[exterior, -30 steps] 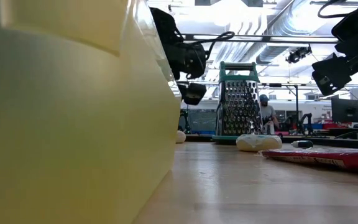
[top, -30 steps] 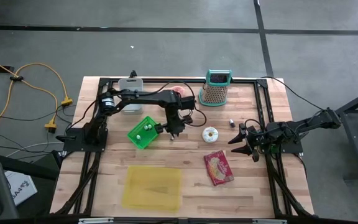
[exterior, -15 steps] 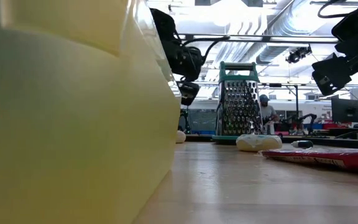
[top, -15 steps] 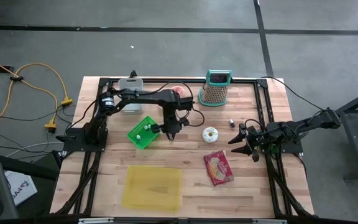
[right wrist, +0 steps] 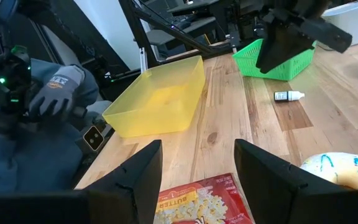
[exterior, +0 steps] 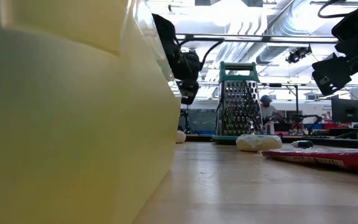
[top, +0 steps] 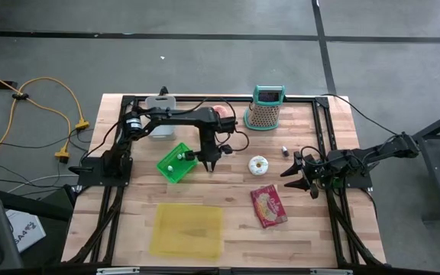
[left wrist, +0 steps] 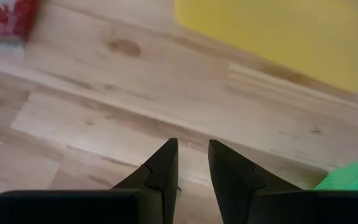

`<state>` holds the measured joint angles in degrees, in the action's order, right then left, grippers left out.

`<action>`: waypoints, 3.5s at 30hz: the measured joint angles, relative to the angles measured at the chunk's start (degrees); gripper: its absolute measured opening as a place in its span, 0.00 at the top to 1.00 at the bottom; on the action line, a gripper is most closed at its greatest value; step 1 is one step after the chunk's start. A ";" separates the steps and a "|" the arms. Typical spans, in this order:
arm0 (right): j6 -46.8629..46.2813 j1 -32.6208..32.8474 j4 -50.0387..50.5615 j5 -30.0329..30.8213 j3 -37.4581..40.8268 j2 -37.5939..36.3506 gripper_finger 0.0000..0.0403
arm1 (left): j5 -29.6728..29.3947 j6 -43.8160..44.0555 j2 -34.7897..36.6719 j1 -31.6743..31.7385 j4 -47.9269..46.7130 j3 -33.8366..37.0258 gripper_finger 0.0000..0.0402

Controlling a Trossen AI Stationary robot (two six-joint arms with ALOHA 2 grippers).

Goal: Pick & Place Food Item
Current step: Put the green bottle into the green basket

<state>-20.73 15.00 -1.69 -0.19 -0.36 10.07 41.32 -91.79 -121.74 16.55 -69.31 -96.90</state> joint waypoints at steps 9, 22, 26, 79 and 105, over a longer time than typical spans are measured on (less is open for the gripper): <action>-0.01 0.00 0.01 0.00 0.01 0.00 0.53 | -4.78 2.71 -1.17 -0.21 4.19 0.00 0.79; 0.00 -0.02 0.09 -0.02 0.00 -0.01 0.53 | -13.77 4.42 -1.17 -0.98 6.38 0.00 0.79; -0.01 0.00 0.09 -0.02 0.00 0.01 0.53 | -15.70 5.08 -1.17 -1.70 6.37 0.00 0.79; -0.02 -0.02 0.20 -0.02 0.00 -0.01 0.53 | -26.84 -10.35 -1.17 -4.87 10.02 0.00 0.79; -0.02 0.00 0.20 -0.02 0.02 0.01 0.53 | -27.96 -4.50 -2.72 -4.82 10.24 0.00 0.79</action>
<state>-20.75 15.00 -1.50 -0.20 -0.34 10.08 13.36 -96.30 -124.46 11.73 -59.07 -96.90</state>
